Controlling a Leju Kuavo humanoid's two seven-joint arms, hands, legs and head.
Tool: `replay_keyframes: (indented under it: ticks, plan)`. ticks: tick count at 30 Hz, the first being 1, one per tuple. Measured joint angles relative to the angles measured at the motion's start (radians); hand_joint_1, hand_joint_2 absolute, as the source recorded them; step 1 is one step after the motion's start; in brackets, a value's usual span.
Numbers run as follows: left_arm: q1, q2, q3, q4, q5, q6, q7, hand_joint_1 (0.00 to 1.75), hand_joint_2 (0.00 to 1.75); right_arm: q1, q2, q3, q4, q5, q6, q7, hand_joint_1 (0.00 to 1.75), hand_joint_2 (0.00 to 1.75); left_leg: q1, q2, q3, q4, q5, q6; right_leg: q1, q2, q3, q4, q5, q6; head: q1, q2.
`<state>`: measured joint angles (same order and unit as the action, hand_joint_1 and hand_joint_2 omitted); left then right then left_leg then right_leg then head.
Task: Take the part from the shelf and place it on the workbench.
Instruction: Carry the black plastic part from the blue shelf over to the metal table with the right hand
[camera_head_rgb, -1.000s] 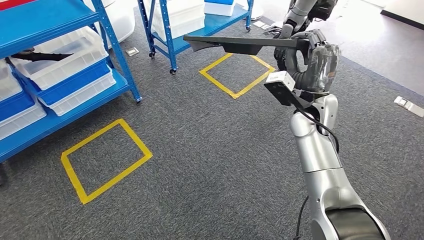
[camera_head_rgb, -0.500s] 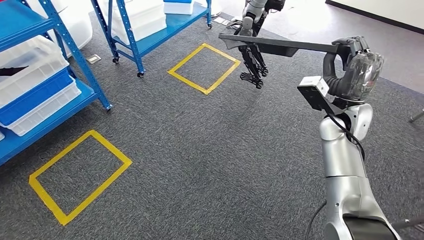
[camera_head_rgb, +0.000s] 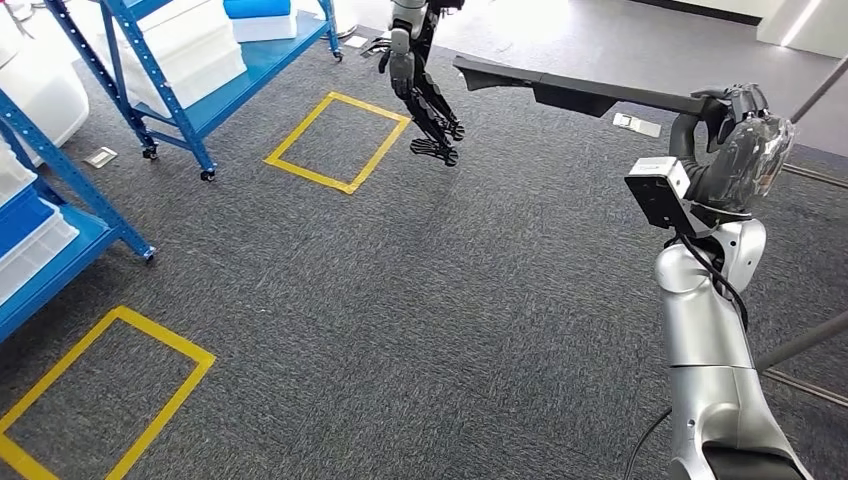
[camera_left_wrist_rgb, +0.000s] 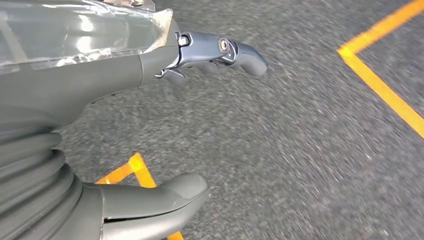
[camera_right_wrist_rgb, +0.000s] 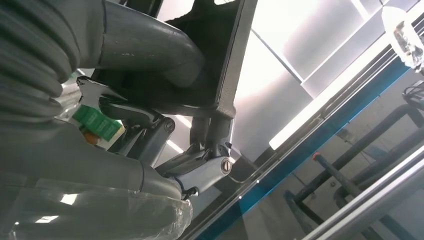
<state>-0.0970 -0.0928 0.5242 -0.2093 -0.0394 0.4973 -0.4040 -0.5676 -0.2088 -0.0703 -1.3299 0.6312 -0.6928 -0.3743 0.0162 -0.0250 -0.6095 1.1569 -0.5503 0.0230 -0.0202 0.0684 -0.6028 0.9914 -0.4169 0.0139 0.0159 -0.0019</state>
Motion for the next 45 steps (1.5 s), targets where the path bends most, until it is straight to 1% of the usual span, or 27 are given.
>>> replay_keyframes:
  ticks: [1, 3, 5, 6, 8, 10, 12, 13, 14, 16, 18, 20, 22, 23, 25, 27, 28, 29, 32, 34, 36, 38, 40, 42, 43, 44, 45]
  plan:
    - [0.0, 0.001, 0.0, 0.0, 0.003, 0.0, -0.001, 0.0, 1.75, -0.001, -0.002, 0.004, 0.003, -0.006, 0.0, -0.005, 1.75, 1.75, 0.001, -0.019, 0.032, -0.067, 0.027, 0.004, 0.003, 0.012, -0.002, 0.003, 0.001, 0.002, 0.0, 0.0]
    - [0.003, 0.004, 0.0, 0.0, 0.011, 0.001, -0.004, 0.0, 1.75, -0.004, -0.004, 0.015, 0.011, -0.014, 0.0, -0.016, 1.75, 1.75, 0.0, -0.043, 0.062, -0.134, 0.045, 0.01, 0.003, 0.035, -0.01, 0.006, 0.006, 0.011, 0.001, 0.0]
    - [0.006, 0.005, 0.0, 0.0, 0.019, 0.001, -0.008, 0.0, 1.75, -0.008, -0.006, 0.024, 0.019, -0.015, 0.0, -0.025, 1.75, 1.75, -0.005, -0.026, 0.064, -0.142, 0.049, 0.017, 0.002, 0.054, -0.019, 0.002, 0.015, 0.026, 0.001, 0.0]
    - [0.007, 0.005, 0.0, 0.0, 0.021, 0.001, -0.009, 0.0, 1.75, -0.009, -0.009, 0.026, 0.022, -0.014, 0.0, -0.027, 1.75, 1.75, -0.006, -0.015, 0.066, -0.148, 0.055, 0.023, 0.001, 0.045, -0.025, 0.005, 0.014, 0.032, 0.001, 0.0]
    - [0.009, 0.004, 0.0, 0.0, 0.022, 0.001, -0.012, 0.0, 1.75, -0.015, -0.014, 0.029, 0.03, -0.013, 0.0, -0.028, 1.75, 1.75, -0.004, 0.007, 0.069, -0.161, 0.066, 0.035, 0.004, -0.005, -0.058, 0.062, -0.015, 0.033, 0.005, 0.0]
    - [0.014, 0.005, 0.001, 0.0, 0.022, 0.001, -0.013, 0.0, 1.75, -0.019, -0.014, 0.033, 0.039, -0.012, 0.0, -0.029, 1.75, 1.75, -0.005, 0.03, 0.067, -0.163, 0.069, 0.038, 0.002, -0.048, -0.121, 0.194, -0.072, 0.03, 0.01, 0.0]
    - [0.018, 0.005, 0.001, 0.0, 0.022, 0.001, -0.013, 0.0, 1.75, -0.019, -0.014, 0.036, 0.048, -0.012, 0.0, -0.029, 1.75, 1.75, -0.006, 0.056, 0.066, -0.162, 0.068, 0.037, -0.004, -0.055, -0.165, 0.294, -0.103, 0.039, 0.01, 0.0]
    - [0.018, 0.004, 0.001, 0.0, 0.022, 0.001, -0.013, 0.0, 1.75, -0.018, -0.014, 0.038, 0.052, -0.012, 0.0, -0.029, 1.75, 1.75, -0.006, 0.068, 0.066, -0.162, 0.067, 0.035, -0.008, -0.059, -0.158, 0.287, -0.096, 0.049, 0.01, 0.0]
    - [0.019, 0.004, 0.001, 0.0, 0.022, 0.001, -0.013, 0.0, 1.75, -0.019, -0.015, 0.039, 0.055, -0.012, 0.0, -0.029, 1.75, 1.75, -0.005, 0.08, 0.068, -0.162, 0.065, 0.032, -0.014, -0.068, -0.128, 0.236, -0.076, 0.06, 0.01, 0.0]
    - [0.018, 0.006, 0.001, 0.0, 0.022, 0.001, -0.013, 0.0, 1.75, -0.02, -0.014, 0.042, 0.059, -0.012, 0.0, -0.029, 1.75, 1.75, -0.008, 0.1, 0.072, -0.159, 0.058, 0.021, -0.019, -0.115, -0.041, 0.088, -0.03, 0.079, 0.01, 0.0]
    - [0.018, 0.01, 0.001, 0.0, 0.022, 0.001, -0.013, 0.0, 1.75, -0.022, -0.013, 0.044, 0.063, -0.012, 0.0, -0.029, 1.75, 1.75, -0.014, 0.117, 0.077, -0.156, 0.049, 0.008, -0.013, -0.142, -0.002, 0.014, -0.013, 0.072, 0.008, 0.0]
    - [0.019, 0.011, 0.001, 0.0, 0.022, 0.002, -0.013, 0.0, 1.75, -0.022, -0.013, 0.045, 0.066, -0.012, 0.0, -0.029, 1.75, 1.75, -0.015, 0.136, 0.08, -0.156, 0.044, 0.0, -0.009, -0.122, -0.007, 0.012, -0.012, 0.055, 0.005, 0.0]
    - [0.018, 0.01, 0.001, 0.0, 0.022, 0.002, -0.013, 0.0, 1.75, -0.025, -0.013, 0.045, 0.068, -0.012, 0.0, -0.03, 1.75, 1.75, -0.007, 0.117, 0.075, -0.14, 0.026, -0.008, -0.013, -0.098, -0.009, 0.012, -0.011, 0.039, 0.003, 0.0]
    - [0.019, 0.008, 0.001, 0.0, 0.022, 0.002, -0.013, 0.0, 1.75, -0.028, -0.013, 0.045, 0.068, -0.011, 0.0, -0.03, 1.75, 1.75, -0.003, 0.092, 0.061, -0.107, 0.003, -0.011, -0.014, -0.087, -0.009, 0.011, -0.009, 0.029, 0.002, 0.0]
    - [0.022, 0.007, 0.001, 0.0, 0.022, 0.003, -0.012, 0.0, 1.75, -0.033, -0.009, 0.046, 0.071, -0.007, 0.0, -0.031, 1.75, 1.75, 0.0, 0.041, 0.002, 0.017, -0.064, -0.011, -0.009, -0.066, -0.009, 0.011, -0.007, 0.016, -0.001, 0.0]
    - [0.026, 0.006, 0.001, 0.001, 0.022, 0.004, -0.011, 0.0, 1.75, -0.035, -0.002, 0.047, 0.076, 0.006, 0.0, -0.036, 1.75, 1.75, -0.001, 0.025, -0.062, 0.133, -0.1, -0.006, -0.001, -0.038, -0.01, 0.011, -0.007, 0.01, -0.002, 0.0]
    - [0.027, 0.005, 0.001, 0.001, 0.022, 0.004, -0.011, 0.0, 1.75, -0.035, 0.001, 0.047, 0.078, 0.014, 0.0, -0.039, 1.75, 1.75, -0.001, 0.022, -0.074, 0.144, -0.089, -0.001, 0.002, -0.023, -0.009, 0.012, -0.007, 0.01, -0.002, 0.0]
    - [0.028, 0.005, 0.001, 0.001, 0.021, 0.004, -0.011, 0.0, 1.75, -0.035, 0.005, 0.045, 0.079, 0.021, 0.0, -0.043, 1.75, 1.75, -0.002, 0.019, -0.066, 0.114, -0.058, 0.004, 0.004, -0.008, -0.009, 0.012, -0.007, 0.01, -0.002, 0.0]
    - [0.027, 0.004, 0.001, 0.001, 0.02, 0.004, -0.012, 0.0, 1.75, -0.036, 0.015, 0.041, 0.081, 0.032, 0.0, -0.053, 1.75, 1.75, -0.003, -0.033, 0.014, -0.074, 0.045, 0.022, 0.008, 0.031, -0.009, 0.016, -0.006, 0.012, -0.002, 0.0]
    - [0.028, 0.004, 0.001, 0.001, 0.02, 0.004, -0.012, 0.0, 1.75, -0.038, 0.022, 0.04, 0.087, 0.033, 0.0, -0.06, 1.75, 1.75, -0.008, -0.048, 0.034, -0.12, 0.059, 0.024, 0.006, 0.053, -0.015, 0.016, -0.001, 0.02, -0.002, 0.0]
    - [0.026, 0.002, 0.001, 0.001, 0.02, 0.004, -0.012, 0.0, 1.75, -0.042, 0.028, 0.038, 0.095, 0.034, 0.0, -0.075, 1.75, 1.75, -0.011, -0.021, 0.038, -0.129, 0.066, 0.028, 0.004, 0.068, -0.024, 0.015, 0.005, 0.03, -0.002, 0.0]
    - [0.024, -0.002, 0.001, 0.001, 0.021, 0.004, -0.013, 0.0, 1.75, -0.052, 0.034, 0.029, 0.106, 0.039, 0.0, -0.095, 1.75, 1.75, -0.01, 0.003, 0.042, -0.144, 0.077, 0.035, 0.008, 0.03, -0.048, 0.046, -0.011, 0.033, 0.001, 0.0]
    - [0.026, -0.003, 0.003, 0.001, 0.021, 0.005, -0.014, 0.0, 1.75, -0.066, 0.046, 0.018, 0.121, 0.05, 0.0, -0.109, 1.75, 1.75, -0.012, 0.029, 0.044, -0.151, 0.082, 0.038, 0.01, -0.027, -0.101, 0.149, -0.057, 0.029, 0.006, 0.0]
    - [0.028, -0.004, 0.007, 0.001, 0.021, 0.005, -0.015, 0.0, 1.75, -0.07, 0.06, 0.007, 0.132, 0.066, 0.0, -0.116, 1.75, 1.75, -0.014, 0.056, 0.042, -0.151, 0.081, 0.039, 0.005, -0.047, -0.154, 0.264, -0.094, 0.031, 0.009, 0.0]
    - [0.028, -0.005, 0.008, 0.001, 0.021, 0.005, -0.015, 0.0, 1.75, -0.067, 0.065, 0.001, 0.135, 0.073, 0.0, -0.117, 1.75, 1.75, -0.014, 0.069, 0.041, -0.15, 0.081, 0.039, 0.002, -0.053, -0.161, 0.281, -0.094, 0.038, 0.009, 0.0]
    - [0.028, -0.006, 0.01, 0.001, 0.021, 0.005, -0.015, 0.0, 1.75, -0.065, 0.069, -0.007, 0.137, 0.077, 0.0, -0.116, 1.75, 1.75, -0.014, 0.081, 0.041, -0.15, 0.08, 0.038, -0.003, -0.06, -0.148, 0.26, -0.082, 0.047, 0.009, 0.0]
    - [0.028, -0.006, 0.011, 0.001, 0.02, 0.005, -0.015, 0.0, 1.75, -0.064, 0.071, -0.013, 0.136, 0.079, 0.0, -0.113, 1.75, 1.75, -0.014, 0.092, 0.042, -0.149, 0.078, 0.035, -0.007, -0.073, -0.115, 0.203, -0.059, 0.057, 0.009, 0.0]
